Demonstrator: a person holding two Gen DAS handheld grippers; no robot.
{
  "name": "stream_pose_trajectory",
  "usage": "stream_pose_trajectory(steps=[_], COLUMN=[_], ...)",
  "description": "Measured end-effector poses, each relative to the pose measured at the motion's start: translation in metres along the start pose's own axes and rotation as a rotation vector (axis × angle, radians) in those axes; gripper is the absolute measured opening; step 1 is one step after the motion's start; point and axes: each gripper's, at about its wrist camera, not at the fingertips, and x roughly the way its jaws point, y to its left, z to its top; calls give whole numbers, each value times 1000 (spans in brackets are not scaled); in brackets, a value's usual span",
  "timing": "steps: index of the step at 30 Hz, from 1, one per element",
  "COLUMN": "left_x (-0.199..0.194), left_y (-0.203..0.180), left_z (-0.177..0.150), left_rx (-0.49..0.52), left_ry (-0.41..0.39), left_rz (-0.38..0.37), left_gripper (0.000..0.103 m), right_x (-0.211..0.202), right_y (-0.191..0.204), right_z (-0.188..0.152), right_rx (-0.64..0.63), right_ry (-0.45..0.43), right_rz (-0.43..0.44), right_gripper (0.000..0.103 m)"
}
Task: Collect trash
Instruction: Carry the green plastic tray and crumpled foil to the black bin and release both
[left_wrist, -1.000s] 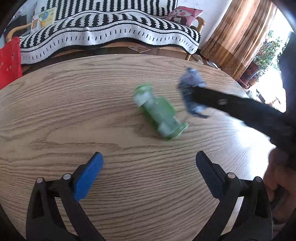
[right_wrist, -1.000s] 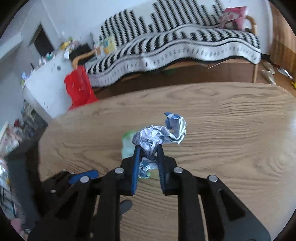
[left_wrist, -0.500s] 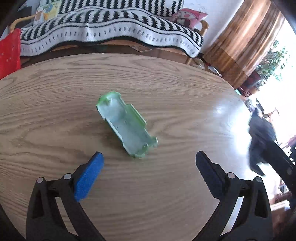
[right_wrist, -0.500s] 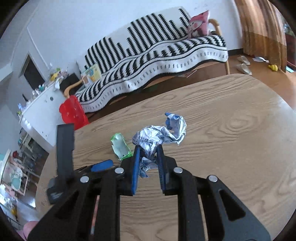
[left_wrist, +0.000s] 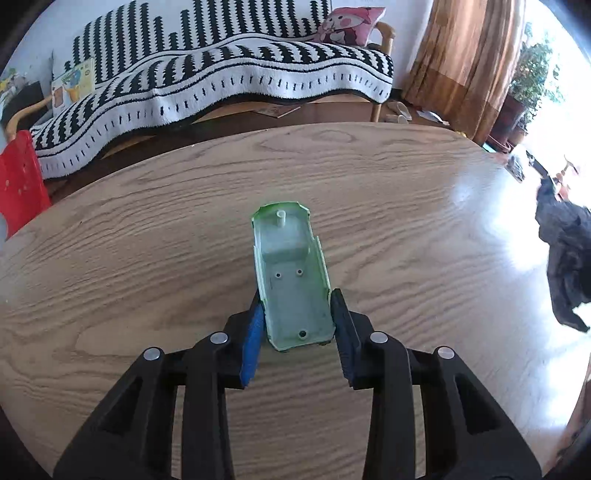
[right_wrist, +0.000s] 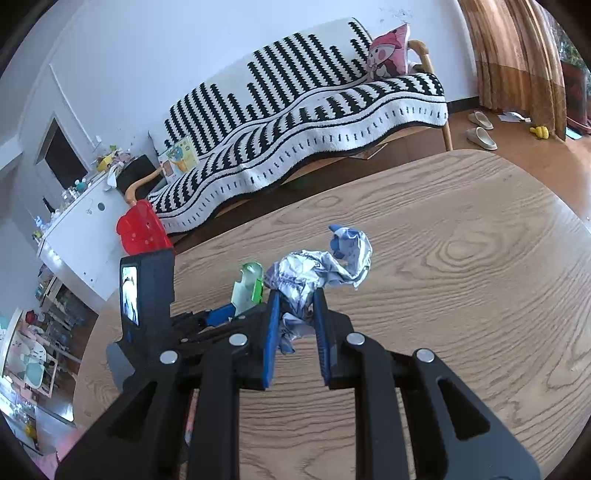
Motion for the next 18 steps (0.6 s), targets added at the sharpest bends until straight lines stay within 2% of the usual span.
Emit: stream_pose_trajectory(steps=[6, 18], left_x=[-17, -91], left_y=[2, -34], left_z=[-6, -20], left_rx=[-27, 88], left_ry=[-8, -109], left_rz=[-54, -67], left_gripper=[34, 35], right_x=[-22, -43], right_y=[5, 0], right_z=[8, 4], right_rx=[-29, 19], right_ry=[-44, -53], right_rz=[-24, -31], right_gripper=[19, 19])
